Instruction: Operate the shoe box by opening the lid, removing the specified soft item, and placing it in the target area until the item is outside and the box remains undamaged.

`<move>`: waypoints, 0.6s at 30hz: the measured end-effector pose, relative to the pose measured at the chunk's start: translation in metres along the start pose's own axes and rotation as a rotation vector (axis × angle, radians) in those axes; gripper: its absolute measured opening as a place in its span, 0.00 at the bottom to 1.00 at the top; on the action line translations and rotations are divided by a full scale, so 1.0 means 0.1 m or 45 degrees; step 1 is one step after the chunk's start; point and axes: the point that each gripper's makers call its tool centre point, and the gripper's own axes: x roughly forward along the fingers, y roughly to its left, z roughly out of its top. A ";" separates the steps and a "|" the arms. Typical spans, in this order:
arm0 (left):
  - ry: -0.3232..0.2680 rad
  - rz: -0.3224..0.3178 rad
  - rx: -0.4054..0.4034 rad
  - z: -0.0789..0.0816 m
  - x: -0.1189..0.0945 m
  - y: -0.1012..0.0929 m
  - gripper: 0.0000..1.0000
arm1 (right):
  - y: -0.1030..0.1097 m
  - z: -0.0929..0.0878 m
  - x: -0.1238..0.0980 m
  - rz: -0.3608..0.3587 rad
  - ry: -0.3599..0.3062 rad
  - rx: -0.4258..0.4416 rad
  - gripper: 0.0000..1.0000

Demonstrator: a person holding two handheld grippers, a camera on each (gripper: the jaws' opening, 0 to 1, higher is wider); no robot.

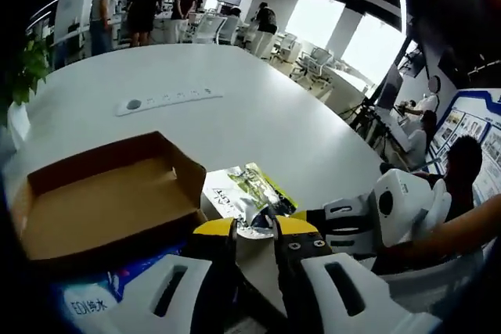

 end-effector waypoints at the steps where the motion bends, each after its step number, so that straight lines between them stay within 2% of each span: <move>1: -0.011 -0.006 0.003 0.01 -0.04 -0.02 0.18 | 0.00 0.00 0.01 0.000 0.003 -0.004 0.00; 9: -0.074 0.005 0.012 0.04 -0.31 -0.04 0.19 | -0.09 -0.09 0.11 0.005 0.051 -0.028 0.00; 18: -0.143 0.071 -0.008 0.06 -0.63 0.16 0.20 | -0.14 -0.13 0.19 0.016 0.100 -0.046 0.00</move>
